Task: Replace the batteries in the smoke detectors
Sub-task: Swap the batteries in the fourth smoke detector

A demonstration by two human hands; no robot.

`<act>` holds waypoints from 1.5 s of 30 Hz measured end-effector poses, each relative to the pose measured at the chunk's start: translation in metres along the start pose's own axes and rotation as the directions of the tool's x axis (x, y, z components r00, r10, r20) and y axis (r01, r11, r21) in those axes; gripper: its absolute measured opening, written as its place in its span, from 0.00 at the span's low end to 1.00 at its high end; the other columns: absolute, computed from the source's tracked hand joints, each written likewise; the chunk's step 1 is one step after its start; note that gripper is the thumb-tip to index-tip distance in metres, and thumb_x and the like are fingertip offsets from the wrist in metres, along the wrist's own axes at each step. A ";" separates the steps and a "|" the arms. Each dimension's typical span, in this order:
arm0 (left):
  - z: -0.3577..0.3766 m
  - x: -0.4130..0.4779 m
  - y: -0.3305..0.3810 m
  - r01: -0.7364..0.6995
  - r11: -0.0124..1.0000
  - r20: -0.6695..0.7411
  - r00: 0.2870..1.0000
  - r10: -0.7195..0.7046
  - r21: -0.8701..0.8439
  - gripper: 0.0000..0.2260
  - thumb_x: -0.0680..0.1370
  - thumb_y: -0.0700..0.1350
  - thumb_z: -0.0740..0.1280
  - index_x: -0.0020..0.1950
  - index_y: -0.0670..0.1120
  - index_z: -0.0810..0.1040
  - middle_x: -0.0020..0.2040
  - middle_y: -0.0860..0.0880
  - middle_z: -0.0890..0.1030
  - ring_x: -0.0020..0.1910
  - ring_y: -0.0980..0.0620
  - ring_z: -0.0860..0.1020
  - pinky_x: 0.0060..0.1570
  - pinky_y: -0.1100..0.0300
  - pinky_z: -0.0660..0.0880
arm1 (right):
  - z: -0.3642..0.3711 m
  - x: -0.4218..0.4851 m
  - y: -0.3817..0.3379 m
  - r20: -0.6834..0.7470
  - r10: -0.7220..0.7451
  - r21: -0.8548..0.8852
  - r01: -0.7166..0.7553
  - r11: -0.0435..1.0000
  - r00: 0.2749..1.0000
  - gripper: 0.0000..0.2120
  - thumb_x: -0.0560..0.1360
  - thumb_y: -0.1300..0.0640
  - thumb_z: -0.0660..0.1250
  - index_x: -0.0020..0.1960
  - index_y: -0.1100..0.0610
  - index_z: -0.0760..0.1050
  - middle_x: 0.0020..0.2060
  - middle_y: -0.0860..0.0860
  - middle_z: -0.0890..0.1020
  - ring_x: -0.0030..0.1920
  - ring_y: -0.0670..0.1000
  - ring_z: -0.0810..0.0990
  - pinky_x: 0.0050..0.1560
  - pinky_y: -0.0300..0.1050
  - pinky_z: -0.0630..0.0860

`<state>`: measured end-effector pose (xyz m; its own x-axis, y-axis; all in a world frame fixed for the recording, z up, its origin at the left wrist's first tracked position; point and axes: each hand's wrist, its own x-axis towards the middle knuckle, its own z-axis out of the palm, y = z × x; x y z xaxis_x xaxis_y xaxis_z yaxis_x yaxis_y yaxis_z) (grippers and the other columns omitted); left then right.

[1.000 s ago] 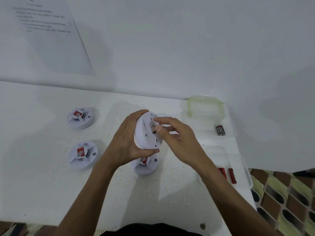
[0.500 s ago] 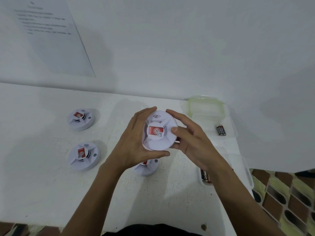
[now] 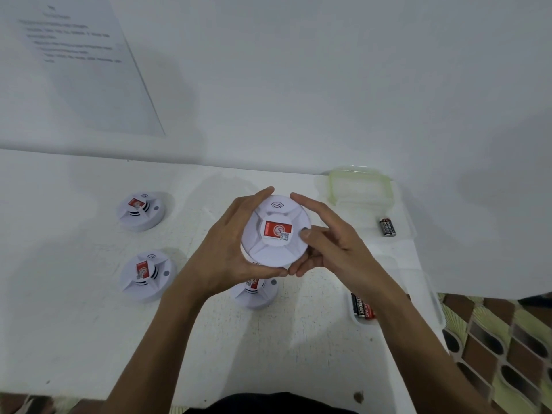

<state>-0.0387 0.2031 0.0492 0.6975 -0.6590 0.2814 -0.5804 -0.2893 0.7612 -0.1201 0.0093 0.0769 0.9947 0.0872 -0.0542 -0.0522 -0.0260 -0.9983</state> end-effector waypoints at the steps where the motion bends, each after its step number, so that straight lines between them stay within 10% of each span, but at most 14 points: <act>1: 0.001 0.000 0.000 0.002 1.000 0.016 1.000 -0.002 -0.014 0.35 0.67 0.76 0.58 0.69 0.74 0.45 0.69 0.78 0.52 0.69 0.73 0.55 0.68 0.75 0.52 | 0.000 0.000 0.001 -0.009 -0.001 0.001 0.001 1.000 1.000 0.23 0.82 0.64 0.57 0.72 0.46 0.66 0.47 0.65 0.82 0.38 0.62 0.83 0.43 0.52 0.82; 5: 0.007 -0.001 -0.004 -0.016 0.999 -0.019 1.000 0.016 -0.031 0.38 0.70 0.71 0.59 0.74 0.58 0.50 0.72 0.64 0.57 0.69 0.73 0.56 0.71 0.67 0.55 | 0.001 -0.001 0.003 -0.036 0.004 0.008 -0.003 1.000 0.999 0.22 0.82 0.65 0.57 0.71 0.46 0.68 0.45 0.64 0.82 0.37 0.64 0.82 0.40 0.52 0.81; 13: 0.004 0.000 0.000 -0.002 1.000 0.006 1.000 0.002 -0.020 0.35 0.66 0.76 0.59 0.68 0.75 0.46 0.68 0.78 0.53 0.68 0.73 0.57 0.67 0.75 0.54 | 0.002 -0.003 0.004 -0.041 0.008 0.007 -0.008 1.000 0.999 0.21 0.82 0.65 0.57 0.71 0.46 0.68 0.44 0.64 0.83 0.36 0.64 0.82 0.40 0.52 0.81; 31: 0.002 -0.003 0.002 0.005 1.000 0.009 1.000 -0.005 -0.019 0.36 0.66 0.75 0.61 0.69 0.74 0.48 0.69 0.77 0.55 0.68 0.72 0.58 0.66 0.76 0.55 | 0.003 -0.003 0.005 -0.047 0.009 -0.002 -0.009 1.000 0.999 0.21 0.82 0.65 0.57 0.71 0.47 0.68 0.43 0.64 0.83 0.36 0.63 0.82 0.39 0.52 0.81; 37: 0.005 -0.006 -0.006 0.010 0.999 0.017 1.000 -0.009 -0.044 0.39 0.70 0.66 0.63 0.75 0.54 0.51 0.71 0.69 0.58 0.68 0.73 0.57 0.69 0.68 0.57 | 0.004 -0.003 0.006 -0.056 0.011 -0.002 -0.011 1.000 0.998 0.21 0.82 0.64 0.57 0.71 0.47 0.68 0.45 0.60 0.84 0.36 0.63 0.82 0.39 0.52 0.81; 41: -0.001 -0.003 0.003 0.017 1.000 0.013 1.000 -0.017 -0.013 0.40 0.64 0.71 0.67 0.71 0.68 0.52 0.69 0.74 0.58 0.68 0.70 0.61 0.65 0.76 0.57 | 0.004 -0.003 0.006 -0.060 0.005 0.003 -0.005 1.000 0.998 0.21 0.82 0.64 0.57 0.71 0.47 0.68 0.44 0.60 0.84 0.36 0.62 0.82 0.39 0.52 0.81; 45: -0.003 -0.006 0.002 0.073 0.995 0.017 0.997 -0.072 -0.068 0.44 0.62 0.56 0.78 0.73 0.59 0.57 0.69 0.69 0.63 0.67 0.66 0.65 0.63 0.75 0.63 | 0.003 -0.003 0.006 -0.068 0.016 0.024 -0.015 1.000 0.998 0.22 0.82 0.64 0.57 0.72 0.46 0.68 0.42 0.61 0.83 0.36 0.62 0.82 0.40 0.53 0.81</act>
<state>-0.0425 0.2088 0.0509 0.7300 -0.6484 0.2160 -0.4981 -0.2883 0.8178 -0.1237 0.0119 0.0714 0.9974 0.0191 -0.0689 -0.0688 -0.0030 -0.9976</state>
